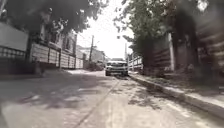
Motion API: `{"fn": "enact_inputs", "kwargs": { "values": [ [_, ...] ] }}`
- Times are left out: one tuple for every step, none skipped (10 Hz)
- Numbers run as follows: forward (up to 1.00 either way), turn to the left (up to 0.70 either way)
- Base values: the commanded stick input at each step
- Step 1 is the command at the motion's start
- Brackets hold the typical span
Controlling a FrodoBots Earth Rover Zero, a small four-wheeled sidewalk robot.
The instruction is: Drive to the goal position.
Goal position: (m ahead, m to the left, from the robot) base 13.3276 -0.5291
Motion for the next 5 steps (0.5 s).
{"fn": "enact_inputs", "kwargs": {
  "values": [
    [0.70, 0.00],
    [0.70, 0.00],
    [0.70, 0.00],
    [0.70, 0.00],
    [0.70, 0.00]
  ]
}}
